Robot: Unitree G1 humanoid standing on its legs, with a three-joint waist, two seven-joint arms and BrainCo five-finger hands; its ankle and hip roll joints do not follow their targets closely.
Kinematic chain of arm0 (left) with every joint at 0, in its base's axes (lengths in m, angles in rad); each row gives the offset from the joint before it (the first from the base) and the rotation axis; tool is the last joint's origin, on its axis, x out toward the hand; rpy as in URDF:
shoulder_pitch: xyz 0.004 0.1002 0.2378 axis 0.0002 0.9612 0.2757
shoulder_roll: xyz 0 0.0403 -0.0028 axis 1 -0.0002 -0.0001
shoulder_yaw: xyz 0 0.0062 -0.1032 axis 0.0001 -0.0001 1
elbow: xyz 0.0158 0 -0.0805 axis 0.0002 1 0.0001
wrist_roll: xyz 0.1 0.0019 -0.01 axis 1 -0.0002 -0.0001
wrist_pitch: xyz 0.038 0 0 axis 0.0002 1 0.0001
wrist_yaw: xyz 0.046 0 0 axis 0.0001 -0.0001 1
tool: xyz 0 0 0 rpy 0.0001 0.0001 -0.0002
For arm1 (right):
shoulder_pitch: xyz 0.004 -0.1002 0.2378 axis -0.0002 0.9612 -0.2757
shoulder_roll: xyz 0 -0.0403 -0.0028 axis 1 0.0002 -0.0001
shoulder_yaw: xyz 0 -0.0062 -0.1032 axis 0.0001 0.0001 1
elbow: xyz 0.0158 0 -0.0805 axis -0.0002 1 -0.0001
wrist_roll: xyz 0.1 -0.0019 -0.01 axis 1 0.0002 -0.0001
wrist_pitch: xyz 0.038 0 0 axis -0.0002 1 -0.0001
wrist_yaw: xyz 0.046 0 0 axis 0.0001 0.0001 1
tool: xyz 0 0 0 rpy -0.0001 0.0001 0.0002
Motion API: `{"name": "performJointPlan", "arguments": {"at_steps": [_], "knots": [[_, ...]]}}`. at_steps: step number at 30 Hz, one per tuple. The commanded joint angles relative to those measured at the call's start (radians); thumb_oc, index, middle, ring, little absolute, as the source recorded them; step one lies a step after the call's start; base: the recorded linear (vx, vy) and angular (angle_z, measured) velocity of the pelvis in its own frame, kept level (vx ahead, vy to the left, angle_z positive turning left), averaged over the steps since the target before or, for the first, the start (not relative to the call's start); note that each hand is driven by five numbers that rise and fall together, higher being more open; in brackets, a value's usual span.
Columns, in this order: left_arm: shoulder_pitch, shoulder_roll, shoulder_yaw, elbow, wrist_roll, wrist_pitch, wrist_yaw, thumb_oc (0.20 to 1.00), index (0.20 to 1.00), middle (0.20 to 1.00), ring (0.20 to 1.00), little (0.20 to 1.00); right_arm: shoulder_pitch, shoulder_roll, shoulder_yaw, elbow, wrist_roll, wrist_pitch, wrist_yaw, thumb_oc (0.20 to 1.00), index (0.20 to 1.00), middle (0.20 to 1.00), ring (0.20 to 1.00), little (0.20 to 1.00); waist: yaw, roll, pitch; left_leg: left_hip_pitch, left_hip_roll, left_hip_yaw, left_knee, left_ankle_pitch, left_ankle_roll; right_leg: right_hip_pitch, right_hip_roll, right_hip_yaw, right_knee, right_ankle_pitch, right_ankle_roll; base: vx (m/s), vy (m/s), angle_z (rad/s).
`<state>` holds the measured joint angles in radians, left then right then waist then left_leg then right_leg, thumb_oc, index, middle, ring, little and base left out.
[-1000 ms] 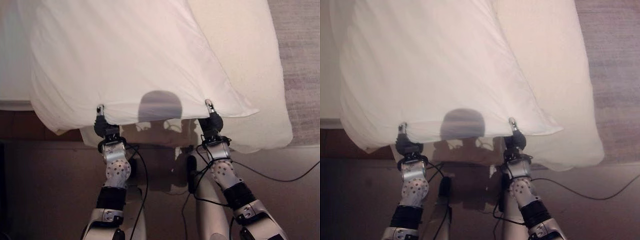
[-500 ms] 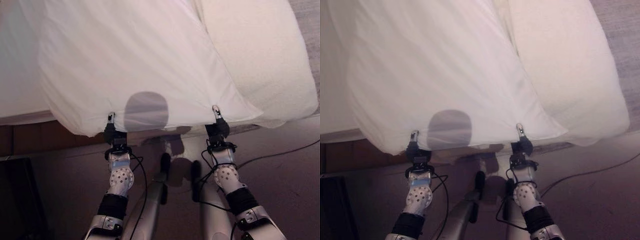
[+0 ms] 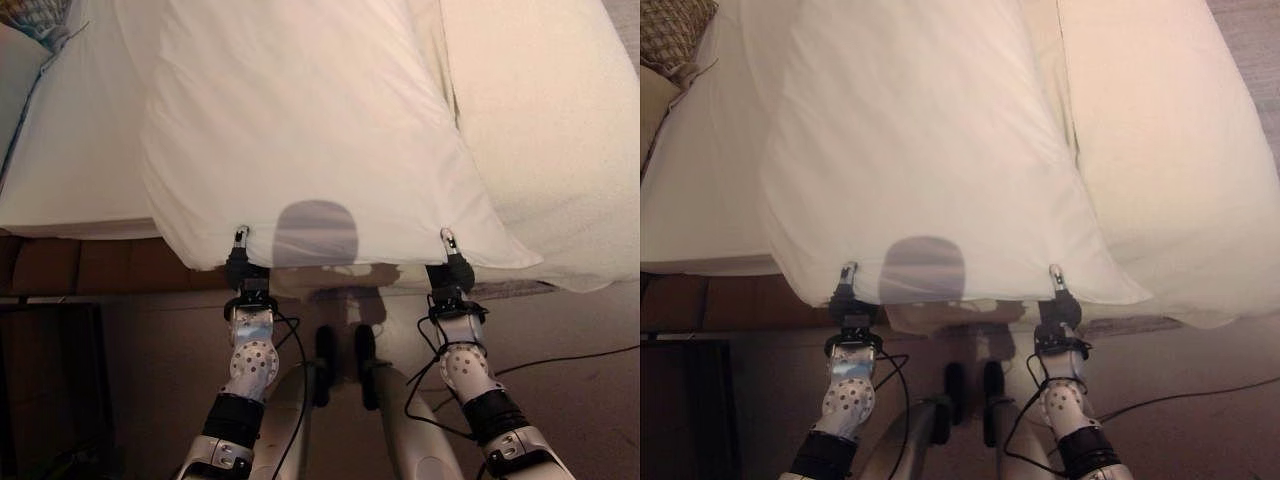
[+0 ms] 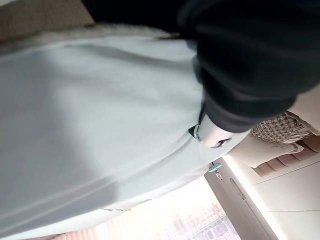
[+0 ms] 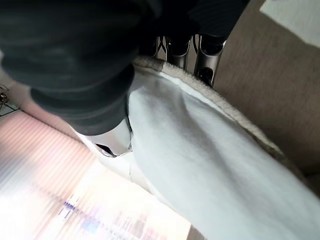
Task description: Make the bed
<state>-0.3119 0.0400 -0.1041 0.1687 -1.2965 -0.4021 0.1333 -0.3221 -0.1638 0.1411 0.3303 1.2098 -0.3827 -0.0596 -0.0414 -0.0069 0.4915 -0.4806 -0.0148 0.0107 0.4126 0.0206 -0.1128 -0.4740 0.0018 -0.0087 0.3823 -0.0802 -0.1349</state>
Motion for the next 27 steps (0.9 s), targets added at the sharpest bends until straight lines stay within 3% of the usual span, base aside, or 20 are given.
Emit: {"name": "performJointPlan", "arguments": {"at_steps": [1, 2, 3, 6, 10, 11, 14, 15, 16, 17, 18, 19, 20, 22, 24, 25, 27], "knots": [[0.064, 0.05, 0.152, -0.125, 0.057, -0.127, 0.018, 0.2, 0.2, 0.2, 0.2, 0.2, 0.089, -0.068, -0.121, -0.034, 0.022, -0.096, 0.002, 0.2, 0.2, 0.2, 0.2, 0.2, 0.008, -0.017, -0.088, 0.02, 0.068, -0.118, -0.202, 0.052, 0.062, 0.034, 0.017, 0.02, -0.142, 0.052, 0.168, 0.02, 0.039, 0.13], [0.064, 0.05, 0.152, -0.125, 0.058, -0.127, 0.018, 0.2, 0.2, 0.2, 0.2, 0.2, 0.089, -0.068, -0.121, -0.034, 0.022, -0.096, 0.002, 0.2, 0.2, 0.2, 0.2, 0.2, 0.008, -0.017, -0.088, 0.022, 0.067, -0.119, -0.206, 0.055, 0.062, 0.034, 0.017, 0.02, -0.142, 0.052, 0.168, 0.0, 0.169, 0.03], [0.063, 0.063, 0.159, -0.133, 0.069, -0.139, 0.028, 0.2, 0.2, 0.2, 0.2, 0.2, 0.076, -0.068, -0.107, -0.032, 0.033, -0.1, 0.01, 0.2, 0.2, 0.2, 0.2, 0.2, 0.023, -0.01, -0.089, 0.047, 0.148, -0.167, -0.357, 0.143, 0.035, 0.007, 0.025, 0.028, -0.1, 0.032, 0.173, 0.0, 0.235, -0.07], [0.043, 0.074, 0.147, -0.121, 0.074, -0.143, 0.031, 0.2, 0.2, 0.2, 0.2, 0.2, 0.066, -0.056, -0.094, -0.037, 0.033, -0.11, 0.009, 0.2, 0.2, 0.2, 0.2, 0.2, 0.025, 0.017, -0.092, 0.095, 0.186, -0.112, -0.45, 0.149, 0.01, -0.04, 0.007, 0.016, -0.044, 0.018, 0.193, -0.03, 0.336, -0.19], [0.017, 0.089, 0.121, -0.118, 0.074, -0.145, 0.015, 0.2, 0.2, 0.2, 0.2, 0.2, 0.054, -0.048, -0.106, -0.045, 0.027, -0.123, 0.005, 0.2, 0.2, 0.2, 0.2, 0.2, 0.026, 0.024, -0.072, 0.052, 0.136, -0.051, -0.353, 0.106, 0.016, -0.053, -0.068, 0.012, -0.06, 0.055, 0.238, -0.03, 0.378, -0.22], [0.019, 0.09, 0.122, -0.113, 0.075, -0.145, 0.011, 0.2, 0.2, 0.2, 0.2, 0.2, 0.071, -0.042, -0.117, -0.059, 0.022, -0.124, 0.007, 0.2, 0.2, 0.2, 0.2, 0.2, 0.014, 0.026, -0.068, 0.018, 0.103, 0.016, -0.226, 0.038, 0.035, -0.024, -0.14, 0.015, -0.093, 0.077, 0.272, 0.05, 0.759, 0.38], [0.032, 0.098, 0.119, -0.12, 0.082, -0.135, -0.008, 0.2, 0.2, 0.2, 0.2, 0.2, 0.079, -0.04, -0.127, -0.062, 0.013, -0.118, 0.011, 0.2, 0.2, 0.2, 0.2, 0.2, 0.01, 0.032, -0.075, 0.001, 0.046, 0.061, -0.135, -0.042, 0.061, 0.04, -0.231, 0.05, -0.218, 0.15, 0.32, 0.09, 0.596, 0.63], [0.031, 0.099, 0.119, -0.12, 0.082, -0.135, -0.008, 0.2, 0.2, 0.2, 0.2, 0.2, 0.079, -0.04, -0.127, -0.062, 0.012, -0.118, 0.011, 0.2, 0.2, 0.2, 0.2, 0.2, 0.01, 0.031, -0.076, -0.002, 0.045, 0.062, -0.135, -0.038, 0.063, 0.038, -0.232, 0.052, -0.223, 0.156, 0.321, 0.1, 0.575, -0.07], [0.034, 0.102, 0.112, -0.117, 0.075, -0.131, -0.024, 0.2, 0.2, 0.2, 0.2, 0.2, 0.086, -0.042, -0.136, -0.067, -0.006, -0.112, 0.014, 0.2, 0.2, 0.2, 0.2, 0.2, 0.009, 0.032, -0.085, -0.006, 0.006, 0.079, -0.101, -0.068, 0.083, 0.06, -0.291, 0.065, -0.29, 0.227, 0.324, 0.1, 0.591, -0.29], [0.042, 0.11, 0.107, -0.111, 0.088, -0.122, -0.033, 0.2, 0.2, 0.2, 0.2, 0.2, 0.084, -0.041, -0.139, -0.061, -0.014, -0.104, 0.02, 0.2, 0.2, 0.2, 0.2, 0.2, 0.014, 0.032, -0.085, -0.002, -0.006, 0.099, -0.091, -0.089, 0.095, 0.076, -0.328, 0.041, -0.349, 0.298, 0.336, 0.1, 0.591, -0.36], [0.041, 0.111, 0.107, -0.111, 0.088, -0.122, -0.033, 0.2, 0.2, 0.2, 0.2, 0.2, 0.084, -0.041, -0.139, -0.061, -0.013, -0.104, 0.02, 0.2, 0.2, 0.2, 0.2, 0.2, 0.014, 0.029, -0.087, -0.005, -0.009, 0.101, -0.094, -0.084, 0.097, 0.075, -0.331, 0.042, -0.358, 0.306, 0.338, 0.07, 0.365, -0.21], [0.053, 0.116, 0.112, -0.107, 0.087, -0.115, -0.041, 0.2, 0.2, 0.2, 0.2, 0.2, 0.083, -0.039, -0.136, -0.056, -0.021, -0.097, 0.019, 0.2, 0.2, 0.2, 0.2, 0.2, 0.027, 0.028, -0.091, 0.001, -0.002, 0.119, -0.094, -0.098, 0.103, 0.085, -0.352, -0.022, -0.389, 0.322, 0.338, 0.02, 0.363, -0.38], [0.058, 0.128, 0.121, -0.104, 0.094, -0.108, -0.039, 0.2, 0.2, 0.2, 0.2, 0.2, 0.082, -0.029, -0.124, -0.057, -0.034, -0.089, 0.017, 0.2, 0.2, 0.2, 0.2, 0.2, 0.049, 0.016, -0.102, 0.012, 0.009, 0.159, -0.117, -0.101, 0.102, 0.113, -0.353, -0.171, -0.419, 0.29, 0.324, 0.02, 0.465, -0.78], [0.048, 0.129, 0.123, -0.093, 0.098, -0.102, -0.044, 0.2, 0.2, 0.2, 0.2, 0.2, 0.095, -0.036, -0.115, -0.063, -0.038, -0.082, 0.022, 0.2, 0.2, 0.2, 0.2, 0.2, 0.031, 0.01, -0.102, 0.033, -0.02, 0.16, -0.161, -0.083, 0.11, 0.094, -0.263, -0.142, -0.332, 0.205, 0.299, -0.02, 0.333, -0.9], [0.046, 0.116, 0.123, -0.079, 0.092, -0.102, -0.033, 0.2, 0.2, 0.2, 0.2, 0.2, 0.102, -0.035, -0.095, -0.063, -0.038, -0.089, 0.023, 0.2, 0.2, 0.2, 0.2, 0.2, 0.017, 0.001, -0.097, 0.074, -0.056, 0.164, -0.226, -0.06, 0.109, 0.039, -0.111, -0.085, -0.251, 0.137, 0.267, -0.01, 0.18, -0.15], [0.046, 0.116, 0.123, -0.079, 0.093, -0.102, -0.033, 0.2, 0.2, 0.2, 0.2, 0.2, 0.102, -0.035, -0.094, -0.063, -0.038, -0.089, 0.023, 0.2, 0.2, 0.2, 0.2, 0.2, 0.018, -0.001, -0.098, 0.074, -0.058, 0.166, -0.232, -0.055, 0.11, 0.034, -0.112, -0.082, -0.249, 0.138, 0.266, 0.02, 0.096, -0.04], [0.048, 0.103, 0.11, -0.075, 0.107, -0.097, -0.017, 0.2, 0.2, 0.2, 0.2, 0.2, 0.114, -0.032, -0.089, -0.066, -0.029, -0.103, 0.025, 0.2, 0.2, 0.2, 0.2, 0.2, 0.004, -0.004, -0.088, 0.105, -0.082, 0.161, -0.273, -0.039, 0.109, 0.004, -0.032, -0.037, -0.206, 0.121, 0.25, 0.02, 0.061, -0.2]]}}
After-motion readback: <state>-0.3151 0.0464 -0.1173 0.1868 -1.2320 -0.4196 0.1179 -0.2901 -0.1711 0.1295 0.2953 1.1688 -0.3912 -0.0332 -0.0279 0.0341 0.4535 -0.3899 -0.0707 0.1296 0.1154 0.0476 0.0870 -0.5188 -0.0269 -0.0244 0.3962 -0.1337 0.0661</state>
